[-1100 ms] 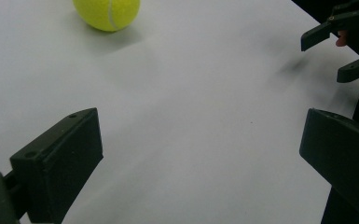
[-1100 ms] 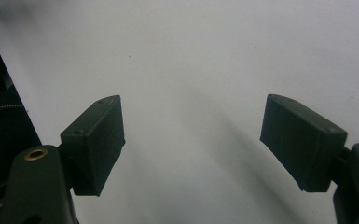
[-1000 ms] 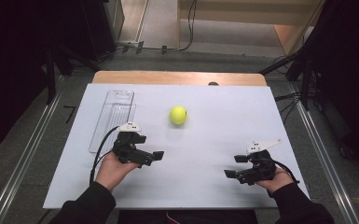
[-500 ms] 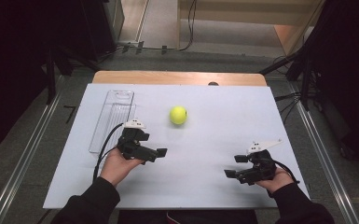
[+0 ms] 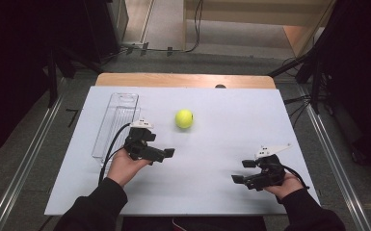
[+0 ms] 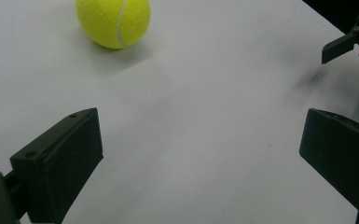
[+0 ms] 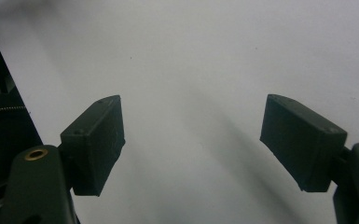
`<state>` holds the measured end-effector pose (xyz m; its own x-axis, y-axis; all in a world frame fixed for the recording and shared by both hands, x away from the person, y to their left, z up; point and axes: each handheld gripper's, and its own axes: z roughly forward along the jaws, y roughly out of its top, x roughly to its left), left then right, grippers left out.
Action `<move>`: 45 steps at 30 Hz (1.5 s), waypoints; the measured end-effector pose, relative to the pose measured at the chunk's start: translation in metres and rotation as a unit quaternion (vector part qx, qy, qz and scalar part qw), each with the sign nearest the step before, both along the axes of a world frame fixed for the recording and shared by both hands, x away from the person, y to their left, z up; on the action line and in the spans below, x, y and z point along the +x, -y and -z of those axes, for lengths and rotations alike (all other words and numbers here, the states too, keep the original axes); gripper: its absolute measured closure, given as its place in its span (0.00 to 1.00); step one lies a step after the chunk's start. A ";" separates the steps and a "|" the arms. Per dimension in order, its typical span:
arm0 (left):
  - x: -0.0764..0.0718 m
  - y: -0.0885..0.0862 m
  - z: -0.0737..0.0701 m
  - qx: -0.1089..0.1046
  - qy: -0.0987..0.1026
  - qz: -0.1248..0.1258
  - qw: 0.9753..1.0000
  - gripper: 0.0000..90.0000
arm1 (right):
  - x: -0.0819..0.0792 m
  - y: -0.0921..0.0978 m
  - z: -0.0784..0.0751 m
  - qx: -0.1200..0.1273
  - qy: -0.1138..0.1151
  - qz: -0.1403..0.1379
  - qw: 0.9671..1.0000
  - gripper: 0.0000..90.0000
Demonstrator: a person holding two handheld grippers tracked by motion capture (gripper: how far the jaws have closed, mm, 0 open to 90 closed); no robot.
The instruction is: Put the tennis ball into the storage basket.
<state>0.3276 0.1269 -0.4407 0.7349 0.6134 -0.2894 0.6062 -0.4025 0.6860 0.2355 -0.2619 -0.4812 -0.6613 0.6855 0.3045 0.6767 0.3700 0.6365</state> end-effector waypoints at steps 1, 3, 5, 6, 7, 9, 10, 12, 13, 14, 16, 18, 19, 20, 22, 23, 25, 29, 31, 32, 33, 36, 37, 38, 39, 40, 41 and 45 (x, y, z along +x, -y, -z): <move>0.001 0.001 0.000 0.000 -0.001 0.001 1.000 0.00 | 0.000 0.000 0.000 0.001 0.000 0.000 1.000 0.22; 0.003 0.002 0.000 -0.001 0.000 -0.001 1.000 0.00 | 0.000 0.000 0.000 0.001 0.000 -0.001 1.000 0.22; 0.005 0.003 -0.001 -0.003 0.001 0.001 1.000 0.00 | 0.000 0.000 0.000 0.000 0.001 -0.002 1.000 0.22; 0.006 0.004 -0.001 -0.003 0.002 0.001 1.000 0.00 | 0.000 0.000 0.000 0.001 0.000 -0.001 1.000 0.22; 0.007 0.004 -0.002 -0.004 0.002 0.000 1.000 0.00 | 0.000 0.000 0.000 0.001 0.000 -0.001 1.000 0.22; 0.009 0.005 -0.002 -0.006 0.003 0.000 1.000 0.00 | 0.000 0.000 0.000 0.001 0.000 0.000 1.000 0.22; 0.010 0.005 -0.003 -0.007 0.004 0.001 1.000 0.00 | 0.000 0.000 0.000 0.001 0.000 0.000 1.000 0.22; 0.012 0.005 -0.003 -0.007 0.004 -0.001 1.000 0.00 | 0.000 0.000 0.000 0.001 0.000 0.000 1.000 0.22; 0.013 0.006 -0.002 -0.006 0.005 -0.001 1.000 0.00 | 0.000 0.000 0.000 0.001 0.000 0.000 1.000 0.22; 0.013 0.006 -0.002 -0.002 0.005 0.000 1.000 0.00 | 0.000 0.000 0.000 0.001 0.000 0.000 1.000 0.22; 0.015 0.007 -0.002 -0.001 0.005 0.000 1.000 0.00 | 0.000 0.000 0.000 0.000 0.001 -0.001 1.000 0.22; 0.017 0.009 -0.002 0.000 0.005 0.000 1.000 0.00 | 0.000 0.000 0.000 0.000 0.001 -0.002 1.000 0.22; 0.018 0.009 -0.002 0.001 0.005 0.001 1.000 0.00 | 0.000 0.000 0.000 0.000 0.001 0.000 1.000 0.22; 0.019 0.010 -0.002 0.002 0.005 0.001 1.000 0.00 | 0.000 0.000 0.000 0.001 0.001 0.000 1.000 0.22; 0.021 0.011 -0.001 0.002 0.003 0.000 1.000 0.00 | 0.000 0.000 0.000 0.001 0.001 -0.001 1.000 0.22; 0.022 0.011 -0.001 0.002 0.003 0.001 1.000 0.00 | 0.000 0.000 0.000 0.001 0.001 -0.002 1.000 0.22; 0.024 0.012 -0.002 0.001 0.004 -0.001 1.000 0.00 | 0.000 0.000 -0.001 0.000 0.000 -0.001 1.000 0.22; 0.028 0.013 -0.001 0.005 0.007 -0.006 1.000 0.00 | 0.000 0.000 -0.001 0.000 0.001 -0.001 1.000 0.22; 0.030 0.014 0.000 0.005 0.006 -0.009 1.000 0.00 | 0.000 0.000 -0.001 0.000 0.001 -0.001 1.000 0.22; 0.031 0.015 0.000 0.007 0.006 -0.009 1.000 0.00 | 0.000 0.000 -0.001 0.000 0.001 -0.001 1.000 0.22; 0.031 0.015 -0.001 0.008 0.006 -0.008 1.000 0.00 | 0.000 0.000 -0.001 0.000 0.001 -0.001 1.000 0.22; 0.034 0.017 -0.002 0.007 0.008 -0.010 1.000 0.00 | 0.000 0.001 -0.001 0.000 0.001 -0.001 1.000 0.22; 0.035 0.018 -0.003 0.010 0.010 -0.008 1.000 0.00 | 0.000 0.001 -0.001 0.000 0.001 -0.001 1.000 0.22; 0.036 0.019 -0.003 0.010 0.012 -0.011 1.000 0.00 | 0.000 0.000 0.000 0.000 0.001 -0.001 1.000 0.22; 0.038 0.019 -0.004 0.010 0.012 -0.010 1.000 0.00 | 0.000 0.000 0.000 0.001 0.001 -0.001 1.000 0.22; 0.039 0.020 -0.004 0.009 0.012 -0.012 1.000 0.00 | 0.000 0.000 -0.001 0.001 0.001 -0.001 1.000 0.22; 0.040 0.021 -0.004 0.008 0.012 -0.012 1.000 0.00 | 0.000 0.000 -0.001 0.001 0.001 -0.001 1.000 0.22; 0.045 0.023 -0.004 0.013 0.012 -0.015 1.000 0.00 | 0.000 0.000 -0.001 0.001 0.000 -0.002 1.000 0.22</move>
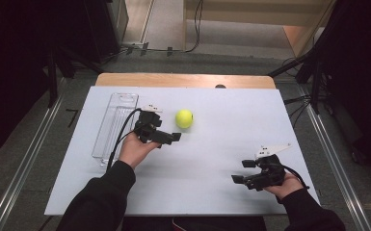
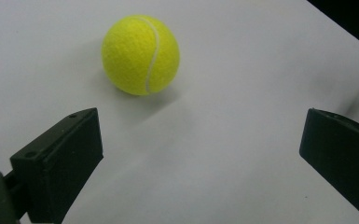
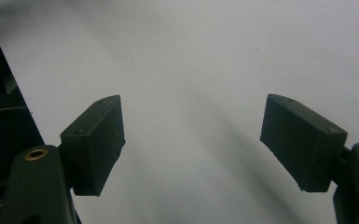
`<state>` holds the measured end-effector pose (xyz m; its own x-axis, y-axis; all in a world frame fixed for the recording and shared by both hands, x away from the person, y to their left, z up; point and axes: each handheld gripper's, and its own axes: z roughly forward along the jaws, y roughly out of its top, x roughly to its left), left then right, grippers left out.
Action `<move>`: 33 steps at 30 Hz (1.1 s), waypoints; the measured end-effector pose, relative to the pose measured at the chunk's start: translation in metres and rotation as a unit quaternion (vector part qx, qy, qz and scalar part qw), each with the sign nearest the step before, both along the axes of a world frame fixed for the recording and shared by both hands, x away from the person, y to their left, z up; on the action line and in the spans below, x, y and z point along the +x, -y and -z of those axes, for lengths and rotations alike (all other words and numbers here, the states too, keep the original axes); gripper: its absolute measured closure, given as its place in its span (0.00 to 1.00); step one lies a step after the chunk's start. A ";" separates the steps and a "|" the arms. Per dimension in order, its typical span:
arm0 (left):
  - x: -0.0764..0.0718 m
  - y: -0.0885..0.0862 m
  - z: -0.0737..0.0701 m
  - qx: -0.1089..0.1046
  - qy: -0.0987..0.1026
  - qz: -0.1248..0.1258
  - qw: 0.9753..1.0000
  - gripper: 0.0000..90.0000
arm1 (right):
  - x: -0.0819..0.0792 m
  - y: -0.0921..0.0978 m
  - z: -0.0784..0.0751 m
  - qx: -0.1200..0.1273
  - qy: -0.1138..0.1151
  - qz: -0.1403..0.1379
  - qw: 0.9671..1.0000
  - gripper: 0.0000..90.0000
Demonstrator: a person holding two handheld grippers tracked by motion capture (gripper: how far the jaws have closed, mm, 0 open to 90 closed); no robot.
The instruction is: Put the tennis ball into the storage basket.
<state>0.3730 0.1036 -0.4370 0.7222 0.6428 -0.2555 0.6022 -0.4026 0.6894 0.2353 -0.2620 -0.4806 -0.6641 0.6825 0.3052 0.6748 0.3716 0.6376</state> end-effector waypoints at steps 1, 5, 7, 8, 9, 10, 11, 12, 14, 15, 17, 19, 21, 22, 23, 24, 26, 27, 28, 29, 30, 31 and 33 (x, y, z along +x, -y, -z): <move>0.001 0.001 0.000 -0.001 -0.001 0.000 1.000 0.00 | 0.000 0.000 0.000 0.000 0.000 0.000 1.000 0.22; 0.005 0.005 -0.001 0.011 0.004 0.002 1.000 0.00 | 0.000 0.000 0.000 0.000 0.000 0.001 1.000 0.22; 0.008 0.006 -0.002 0.009 0.004 0.002 1.000 0.00 | 0.000 0.000 0.000 0.000 0.000 0.000 1.000 0.22; 0.009 0.007 -0.002 0.009 0.003 0.001 1.000 0.00 | 0.000 0.000 0.000 0.000 0.000 0.000 1.000 0.22; 0.010 0.007 -0.002 0.008 0.004 -0.001 1.000 0.00 | 0.000 0.000 0.000 0.000 0.000 0.000 1.000 0.22; 0.012 0.008 -0.002 0.008 0.005 -0.002 1.000 0.00 | 0.000 0.000 0.000 0.000 0.000 0.000 1.000 0.22; 0.013 0.008 -0.003 0.008 0.004 -0.002 1.000 0.00 | 0.000 0.000 0.000 0.000 0.001 0.000 1.000 0.22; 0.014 0.008 -0.003 0.007 0.004 -0.002 1.000 0.00 | 0.000 0.000 0.000 0.000 0.001 0.000 1.000 0.22; 0.016 0.009 -0.003 0.007 0.005 -0.002 1.000 0.00 | 0.000 0.000 0.000 0.000 0.000 0.000 1.000 0.22; 0.017 0.010 -0.004 0.009 0.005 -0.002 1.000 0.00 | 0.000 0.001 0.000 0.000 0.000 0.000 1.000 0.22; 0.019 0.011 -0.005 0.004 0.005 -0.005 1.000 0.00 | 0.000 0.001 0.000 0.000 0.000 0.001 1.000 0.22; 0.020 0.012 -0.005 0.008 0.007 -0.004 1.000 0.00 | 0.000 0.000 0.000 0.000 0.000 0.001 1.000 0.22; 0.022 0.013 -0.006 0.014 0.010 -0.005 1.000 0.00 | 0.000 0.001 0.000 0.000 0.000 0.002 1.000 0.22; 0.023 0.013 -0.006 0.014 0.009 -0.005 1.000 0.00 | 0.000 0.001 0.000 0.001 0.000 0.002 1.000 0.22; 0.024 0.013 -0.006 0.013 0.009 -0.006 1.000 0.00 | 0.000 0.001 0.000 0.001 0.000 0.002 1.000 0.22; 0.025 0.014 -0.007 0.012 0.008 -0.005 1.000 0.00 | 0.000 0.001 0.000 0.001 0.000 0.002 1.000 0.22; 0.027 0.015 -0.006 0.009 0.008 -0.008 1.000 0.00 | 0.000 0.001 0.000 0.000 0.000 0.002 1.000 0.22; 0.028 0.016 -0.006 0.010 0.008 -0.008 1.000 0.00 | 0.000 0.001 0.000 0.001 -0.001 0.002 1.000 0.22; 0.029 0.017 -0.006 0.013 0.009 -0.009 1.000 0.00 | 0.001 0.001 0.000 0.001 0.000 0.002 1.000 0.22; 0.030 0.019 -0.006 0.014 0.010 -0.010 1.000 0.00 | 0.001 0.001 0.000 0.001 0.000 0.002 1.000 0.22; 0.031 0.020 -0.007 0.013 0.011 -0.009 1.000 0.00 | 0.001 0.001 0.000 0.001 0.000 0.002 1.000 0.22; 0.032 0.021 -0.007 0.014 0.010 -0.009 1.000 0.00 | 0.000 0.001 0.000 0.001 0.000 0.002 1.000 0.22; 0.034 0.024 -0.007 0.015 0.012 -0.009 1.000 0.00 | 0.000 0.001 0.000 0.002 0.000 0.002 1.000 0.22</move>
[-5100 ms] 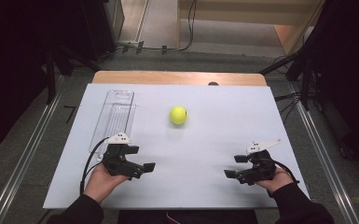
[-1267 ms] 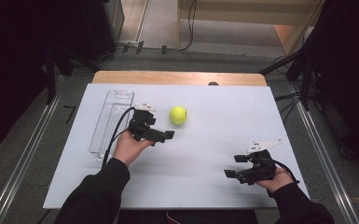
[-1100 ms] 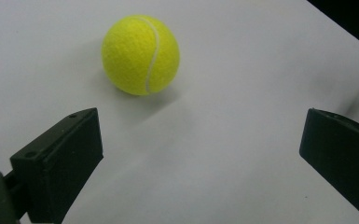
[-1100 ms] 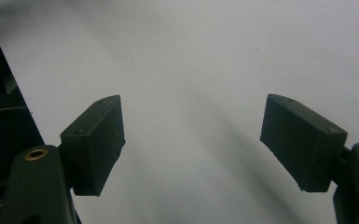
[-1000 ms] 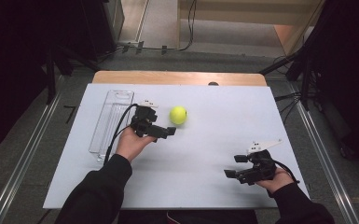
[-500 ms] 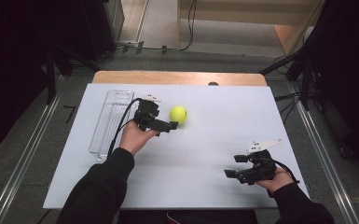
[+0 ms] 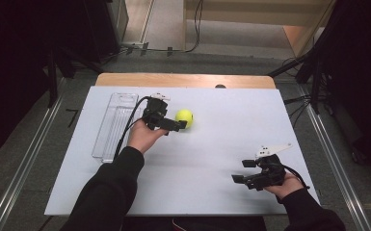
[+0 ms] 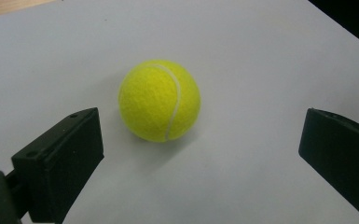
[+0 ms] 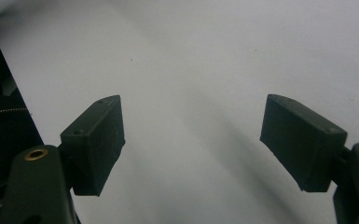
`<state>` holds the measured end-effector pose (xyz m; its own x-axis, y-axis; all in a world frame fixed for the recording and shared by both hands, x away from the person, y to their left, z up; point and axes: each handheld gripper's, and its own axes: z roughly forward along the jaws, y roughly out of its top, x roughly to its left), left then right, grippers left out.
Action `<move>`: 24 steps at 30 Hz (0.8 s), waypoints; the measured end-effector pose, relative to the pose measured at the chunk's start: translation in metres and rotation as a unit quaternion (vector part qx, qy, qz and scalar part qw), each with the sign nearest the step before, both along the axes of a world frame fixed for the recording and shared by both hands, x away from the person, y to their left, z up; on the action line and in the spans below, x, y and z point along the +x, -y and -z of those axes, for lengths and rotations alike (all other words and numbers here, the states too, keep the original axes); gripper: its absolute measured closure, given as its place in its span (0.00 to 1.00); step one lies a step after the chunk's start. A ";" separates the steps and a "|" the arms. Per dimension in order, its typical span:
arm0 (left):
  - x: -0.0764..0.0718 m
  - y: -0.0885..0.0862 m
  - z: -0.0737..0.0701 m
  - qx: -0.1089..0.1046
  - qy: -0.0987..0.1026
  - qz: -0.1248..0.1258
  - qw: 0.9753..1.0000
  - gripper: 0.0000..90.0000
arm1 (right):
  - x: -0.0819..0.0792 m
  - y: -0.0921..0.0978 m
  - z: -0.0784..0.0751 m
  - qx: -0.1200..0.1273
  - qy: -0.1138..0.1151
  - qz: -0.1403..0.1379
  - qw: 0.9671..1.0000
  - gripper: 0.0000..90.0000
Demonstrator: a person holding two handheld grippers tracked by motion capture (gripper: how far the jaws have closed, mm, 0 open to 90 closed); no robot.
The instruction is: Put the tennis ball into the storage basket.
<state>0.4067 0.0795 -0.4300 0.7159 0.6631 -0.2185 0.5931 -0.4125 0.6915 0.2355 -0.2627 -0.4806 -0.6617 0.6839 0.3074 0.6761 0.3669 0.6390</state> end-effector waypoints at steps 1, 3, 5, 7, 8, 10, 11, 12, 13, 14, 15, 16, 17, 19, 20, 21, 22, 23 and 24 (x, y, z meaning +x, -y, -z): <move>0.001 0.002 0.000 0.002 0.001 0.001 1.000 0.00 | 0.000 0.000 0.000 0.000 0.000 0.000 1.000 0.22; 0.004 0.005 -0.001 0.009 0.002 0.005 1.000 0.00 | 0.000 0.000 0.000 0.000 0.000 0.000 1.000 0.22; 0.005 0.008 -0.001 0.007 0.002 0.003 1.000 0.00 | 0.000 0.000 0.000 0.000 0.000 0.000 1.000 0.22; 0.009 0.009 0.000 0.007 0.000 0.004 1.000 0.00 | 0.000 0.000 0.000 0.001 0.000 -0.001 1.000 0.22; 0.010 0.010 0.001 0.009 0.000 0.003 1.000 0.00 | 0.000 0.000 0.000 0.000 0.000 -0.001 1.000 0.22; 0.013 0.012 0.001 0.011 0.000 0.003 1.000 0.00 | 0.000 0.000 0.000 0.000 0.000 -0.001 1.000 0.22; 0.014 0.012 0.002 0.009 -0.002 0.003 1.000 0.00 | 0.000 0.000 0.000 0.000 0.000 -0.001 1.000 0.22; 0.016 0.013 0.002 0.011 -0.002 0.001 1.000 0.00 | 0.000 0.000 0.000 0.000 0.000 -0.001 1.000 0.22; 0.017 0.013 0.002 0.010 -0.001 0.001 1.000 0.00 | 0.000 0.000 0.000 0.000 0.000 0.000 1.000 0.22; 0.018 0.013 0.002 0.010 -0.003 -0.001 1.000 0.00 | 0.000 0.000 0.000 0.000 0.000 0.000 1.000 0.22; 0.020 0.014 0.001 0.011 -0.002 -0.001 1.000 0.00 | 0.000 0.000 0.000 0.000 0.000 0.000 1.000 0.22; 0.021 0.015 0.000 0.011 -0.002 -0.001 1.000 0.00 | 0.000 0.000 0.000 0.000 0.000 0.001 1.000 0.22; 0.022 0.016 0.000 0.011 -0.001 -0.001 1.000 0.00 | 0.000 0.000 0.000 0.000 0.000 0.000 1.000 0.22; 0.024 0.018 0.000 0.013 -0.002 0.000 1.000 0.00 | 0.000 0.000 0.000 0.000 0.001 -0.001 1.000 0.22; 0.025 0.019 -0.001 0.015 0.000 0.002 1.000 0.00 | 0.000 0.000 0.000 0.001 0.000 -0.001 1.000 0.22; 0.026 0.020 -0.001 0.014 -0.002 0.002 1.000 0.00 | 0.000 0.000 0.000 0.001 0.000 -0.001 1.000 0.22; 0.028 0.021 -0.001 0.014 -0.002 0.004 1.000 0.00 | 0.000 0.000 0.000 0.001 0.000 -0.001 1.000 0.22; 0.029 0.022 -0.001 0.014 -0.002 0.003 1.000 0.00 | 0.000 0.000 0.000 0.001 0.000 0.000 1.000 0.22; 0.030 0.023 -0.002 0.012 -0.002 0.002 1.000 0.00 | 0.000 0.000 0.000 0.002 0.000 0.000 1.000 0.22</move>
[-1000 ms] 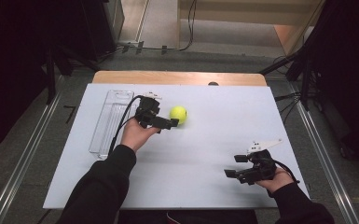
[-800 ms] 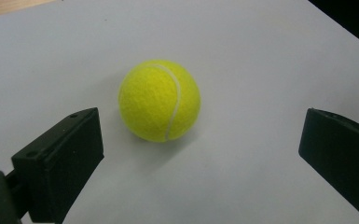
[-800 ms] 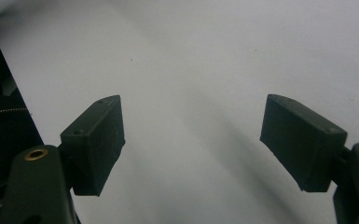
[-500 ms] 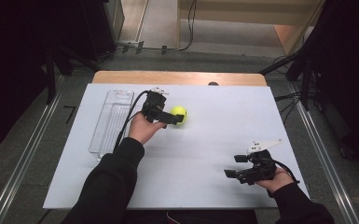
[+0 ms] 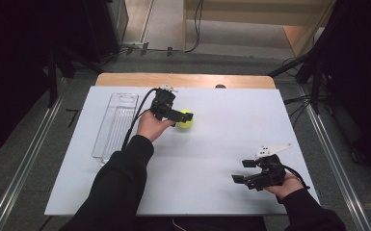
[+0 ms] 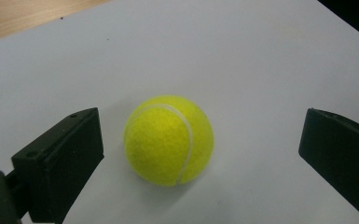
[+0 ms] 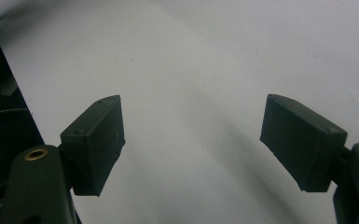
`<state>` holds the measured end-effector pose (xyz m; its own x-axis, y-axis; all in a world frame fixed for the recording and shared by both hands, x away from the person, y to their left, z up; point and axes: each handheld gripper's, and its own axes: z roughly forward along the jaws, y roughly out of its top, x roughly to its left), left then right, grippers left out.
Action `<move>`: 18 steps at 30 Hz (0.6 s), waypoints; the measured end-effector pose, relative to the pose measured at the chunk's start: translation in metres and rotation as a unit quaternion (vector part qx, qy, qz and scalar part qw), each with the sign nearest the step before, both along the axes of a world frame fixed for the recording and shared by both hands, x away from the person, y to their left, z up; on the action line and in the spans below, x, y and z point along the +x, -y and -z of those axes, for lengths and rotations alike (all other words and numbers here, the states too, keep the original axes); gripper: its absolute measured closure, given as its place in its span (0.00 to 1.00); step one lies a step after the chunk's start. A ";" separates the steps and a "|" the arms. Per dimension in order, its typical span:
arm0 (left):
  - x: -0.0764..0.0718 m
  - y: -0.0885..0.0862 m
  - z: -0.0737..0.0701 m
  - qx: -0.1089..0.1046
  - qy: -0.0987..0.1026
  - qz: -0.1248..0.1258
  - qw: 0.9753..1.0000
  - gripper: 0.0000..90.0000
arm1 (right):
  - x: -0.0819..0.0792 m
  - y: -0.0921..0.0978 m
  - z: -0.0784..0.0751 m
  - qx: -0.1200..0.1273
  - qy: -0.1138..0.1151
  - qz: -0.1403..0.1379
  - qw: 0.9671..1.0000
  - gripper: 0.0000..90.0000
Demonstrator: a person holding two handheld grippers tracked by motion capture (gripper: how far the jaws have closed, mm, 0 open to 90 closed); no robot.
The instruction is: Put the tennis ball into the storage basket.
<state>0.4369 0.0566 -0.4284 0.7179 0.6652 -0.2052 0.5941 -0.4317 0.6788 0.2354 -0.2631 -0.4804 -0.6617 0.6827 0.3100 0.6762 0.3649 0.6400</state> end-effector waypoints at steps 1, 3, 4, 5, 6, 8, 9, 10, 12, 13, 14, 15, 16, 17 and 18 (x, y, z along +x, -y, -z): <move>0.001 0.001 0.000 0.000 -0.001 0.002 1.000 0.00 | 0.000 0.000 0.000 0.000 0.000 0.000 1.000 0.22; 0.004 0.005 0.000 0.001 -0.001 0.003 1.000 0.00 | 0.000 0.001 0.000 0.001 0.003 0.001 1.000 0.22; 0.005 0.006 0.001 0.003 -0.002 0.005 1.000 0.00 | 0.000 0.001 0.000 0.001 0.004 0.000 1.000 0.22; 0.006 0.008 0.002 0.005 -0.002 0.005 1.000 0.00 | 0.000 0.002 0.000 0.001 0.004 0.000 1.000 0.22; 0.007 0.010 0.002 0.007 -0.001 0.005 1.000 0.00 | 0.000 0.002 0.000 0.001 0.004 0.000 1.000 0.22; 0.010 0.012 0.002 0.007 -0.003 0.004 1.000 0.00 | 0.000 0.001 -0.001 0.001 0.003 0.000 1.000 0.22; 0.012 0.012 0.001 0.005 -0.003 0.003 1.000 0.00 | 0.000 0.001 -0.001 0.002 0.002 0.001 1.000 0.22; 0.013 0.013 0.001 0.005 0.000 0.001 1.000 0.00 | 0.000 0.001 -0.001 0.002 0.002 0.001 1.000 0.22; 0.016 0.013 0.000 0.003 0.000 0.000 1.000 0.00 | 0.000 0.002 -0.001 0.003 0.003 0.001 1.000 0.22; 0.017 0.014 0.001 0.006 -0.002 0.001 1.000 0.00 | 0.000 0.002 -0.001 0.003 0.003 0.001 1.000 0.22; 0.018 0.014 0.002 0.008 -0.003 0.000 1.000 0.00 | 0.000 0.002 -0.001 0.004 0.004 0.001 1.000 0.22; 0.019 0.014 0.002 0.007 -0.005 -0.002 1.000 0.00 | 0.000 0.002 -0.001 0.004 0.003 0.000 1.000 0.22; 0.020 0.014 0.003 0.002 -0.008 -0.003 1.000 0.00 | 0.001 0.002 -0.001 0.003 0.003 0.000 1.000 0.22; 0.021 0.014 0.004 -0.002 -0.011 -0.003 1.000 0.00 | 0.001 0.002 -0.001 0.003 0.003 0.000 1.000 0.22; 0.022 0.015 0.005 -0.005 -0.011 -0.005 1.000 0.00 | 0.000 0.002 -0.001 0.003 0.002 0.000 1.000 0.22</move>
